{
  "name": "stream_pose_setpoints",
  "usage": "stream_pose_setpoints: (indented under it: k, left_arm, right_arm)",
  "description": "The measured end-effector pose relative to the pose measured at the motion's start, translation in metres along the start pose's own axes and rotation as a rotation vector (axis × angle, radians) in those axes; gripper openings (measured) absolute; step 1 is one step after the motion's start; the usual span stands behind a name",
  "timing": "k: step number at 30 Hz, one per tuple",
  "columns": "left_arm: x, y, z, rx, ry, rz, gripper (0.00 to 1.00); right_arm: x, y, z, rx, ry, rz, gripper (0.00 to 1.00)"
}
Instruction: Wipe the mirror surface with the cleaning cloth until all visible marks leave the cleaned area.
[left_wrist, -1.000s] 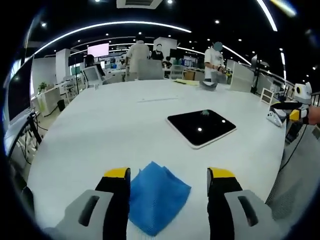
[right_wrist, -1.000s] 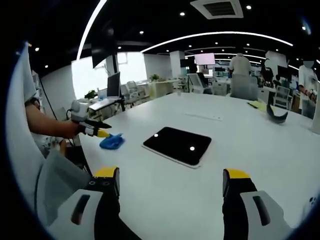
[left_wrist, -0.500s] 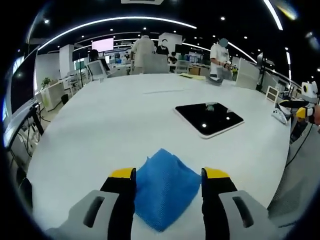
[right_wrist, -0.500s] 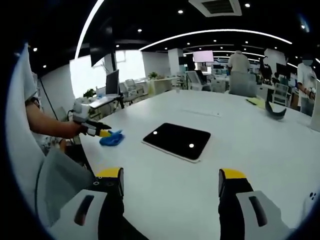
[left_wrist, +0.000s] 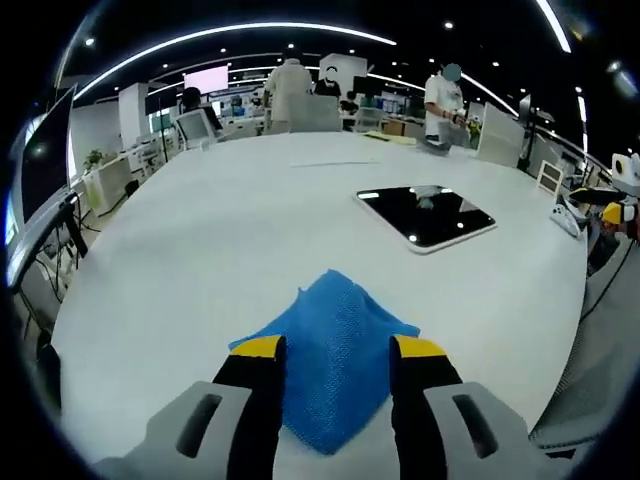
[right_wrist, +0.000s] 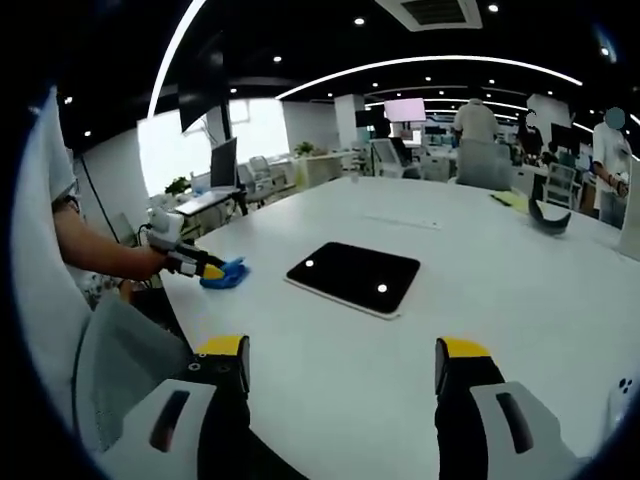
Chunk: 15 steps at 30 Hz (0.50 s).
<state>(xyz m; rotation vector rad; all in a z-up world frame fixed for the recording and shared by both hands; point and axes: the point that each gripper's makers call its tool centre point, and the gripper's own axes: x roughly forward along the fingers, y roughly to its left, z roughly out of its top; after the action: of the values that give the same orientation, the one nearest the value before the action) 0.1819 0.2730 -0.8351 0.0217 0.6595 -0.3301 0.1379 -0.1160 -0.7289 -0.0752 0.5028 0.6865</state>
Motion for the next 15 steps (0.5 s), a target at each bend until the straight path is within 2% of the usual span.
stream_pose_setpoints:
  k: [4, 5, 6, 15]
  left_arm:
    - [0.0037, 0.0017, -0.0097, -0.015, 0.02, 0.007, 0.4]
    - [0.0047, 0.0025, -0.0083, 0.021, -0.001, 0.011, 0.4]
    - [0.004, 0.0027, -0.0098, 0.033, 0.004, 0.018, 0.39]
    - [0.0035, 0.0019, -0.0094, 0.056, -0.005, 0.027, 0.39]
  right_arm:
    - [-0.0007, -0.0008, -0.0004, 0.002, 0.0, -0.002, 0.74]
    - [-0.0009, -0.001, -0.0007, 0.002, 0.002, -0.002, 0.74]
    - [-0.0011, -0.0009, -0.0006, 0.002, 0.002, -0.002, 0.74]
    - [-0.0018, -0.0013, -0.0001, -0.001, 0.002, -0.001, 0.74]
